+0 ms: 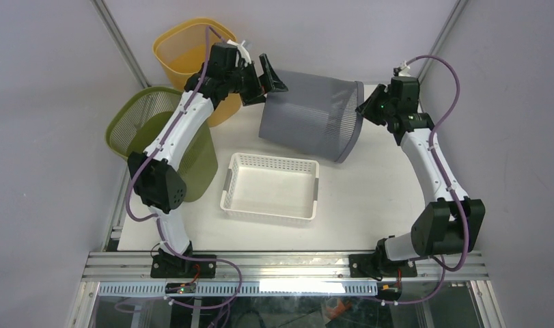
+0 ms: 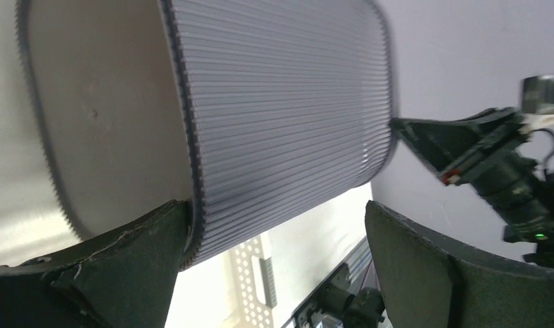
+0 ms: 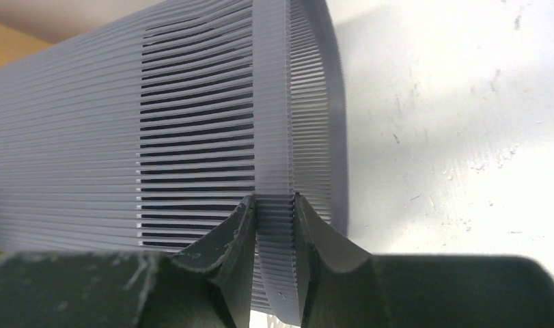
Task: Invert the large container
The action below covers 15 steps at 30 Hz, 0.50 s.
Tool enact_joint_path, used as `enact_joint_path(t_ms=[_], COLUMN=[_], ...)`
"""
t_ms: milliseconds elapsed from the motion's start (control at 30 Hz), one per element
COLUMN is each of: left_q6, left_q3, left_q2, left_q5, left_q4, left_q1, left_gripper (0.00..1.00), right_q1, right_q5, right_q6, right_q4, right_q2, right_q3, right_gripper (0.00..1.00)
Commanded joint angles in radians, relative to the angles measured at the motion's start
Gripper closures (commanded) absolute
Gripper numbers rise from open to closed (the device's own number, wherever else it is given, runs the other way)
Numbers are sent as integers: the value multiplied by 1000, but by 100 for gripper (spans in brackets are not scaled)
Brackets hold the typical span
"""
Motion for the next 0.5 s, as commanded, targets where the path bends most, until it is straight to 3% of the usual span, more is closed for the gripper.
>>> enact_joint_path(t_ms=[0, 233, 467], left_q6=[-157, -202, -220], left_q3=[167, 181, 85], left_q2=[-81, -18, 4], left_q5=[200, 208, 213], left_q4=[227, 288, 341], left_q1=[-141, -210, -246], left_gripper=[1, 1, 1], right_q1=[52, 25, 3], right_q5=[-115, -117, -101], right_q6=[32, 119, 176], right_q4=[-89, -11, 30], right_q2=[16, -18, -42], right_q3=[-52, -154, -247], right_gripper=[75, 71, 65])
